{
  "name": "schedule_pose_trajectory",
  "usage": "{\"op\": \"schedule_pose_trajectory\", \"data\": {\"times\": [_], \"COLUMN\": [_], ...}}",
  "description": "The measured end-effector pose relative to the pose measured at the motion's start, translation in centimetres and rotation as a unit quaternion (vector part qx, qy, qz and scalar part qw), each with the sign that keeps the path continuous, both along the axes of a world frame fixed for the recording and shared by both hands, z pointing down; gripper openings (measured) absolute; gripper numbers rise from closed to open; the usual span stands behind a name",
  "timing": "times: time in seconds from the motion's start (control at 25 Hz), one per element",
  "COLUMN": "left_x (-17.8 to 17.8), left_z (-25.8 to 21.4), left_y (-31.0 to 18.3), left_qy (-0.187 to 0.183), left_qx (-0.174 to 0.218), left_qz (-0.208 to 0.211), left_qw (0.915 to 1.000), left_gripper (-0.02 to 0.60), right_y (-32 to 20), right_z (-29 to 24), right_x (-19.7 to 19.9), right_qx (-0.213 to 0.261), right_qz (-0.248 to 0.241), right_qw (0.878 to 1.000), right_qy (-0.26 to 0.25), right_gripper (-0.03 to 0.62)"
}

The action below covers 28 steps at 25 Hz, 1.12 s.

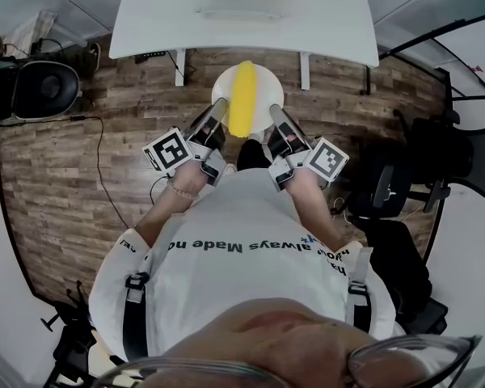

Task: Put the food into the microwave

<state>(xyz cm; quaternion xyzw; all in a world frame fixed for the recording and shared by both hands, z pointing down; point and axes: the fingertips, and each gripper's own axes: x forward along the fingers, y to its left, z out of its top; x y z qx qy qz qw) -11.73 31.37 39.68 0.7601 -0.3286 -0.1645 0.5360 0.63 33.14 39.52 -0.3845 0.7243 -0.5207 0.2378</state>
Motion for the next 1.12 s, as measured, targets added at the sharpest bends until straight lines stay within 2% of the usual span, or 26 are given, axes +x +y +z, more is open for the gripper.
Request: {"op": "schedule_pose_trajectory", "data": {"times": [0.12, 0.28, 0.48, 0.6, 0.76, 0.92, 1.12], "left_x": [0.9, 2.4, 4.0, 5.7, 7.8, 9.0, 9.7], "left_z": [0.4, 0.0, 0.8, 0.4, 0.7, 0.7, 0.5], "left_y": [-1.9, -4.9, -8.5, -10.9, -13.5, -16.1, -16.9], "left_qy": [0.0, -0.002, -0.016, -0.007, 0.013, 0.013, 0.009], "left_qx": [-0.02, -0.009, -0.024, -0.013, -0.027, -0.022, -0.018], "left_qz": [-0.009, -0.008, -0.017, -0.017, -0.028, -0.036, -0.044], "left_qw": [0.9998, 0.9999, 0.9994, 0.9997, 0.9992, 0.999, 0.9988], "left_gripper": [0.015, 0.015, 0.017, 0.015, 0.015, 0.015, 0.015], "right_y": [-2.2, -5.1, -9.1, -11.3, -14.3, -17.0, -17.9], "right_z": [0.0, 0.0, 0.3, 0.4, 0.7, 0.8, 0.6], "right_x": [1.0, 2.3, 4.3, 5.7, 7.6, 8.8, 9.6], "right_qx": [-0.003, -0.008, -0.011, -0.012, -0.01, -0.006, -0.005], "right_qz": [-0.005, -0.011, -0.016, -0.02, -0.026, -0.033, -0.038], "right_qw": [1.0, 1.0, 1.0, 1.0, 1.0, 0.999, 0.999], "right_qy": [-0.004, -0.008, -0.004, -0.003, -0.001, 0.001, -0.001], "right_gripper": [0.021, 0.021, 0.021, 0.021, 0.021, 0.021, 0.021]}}
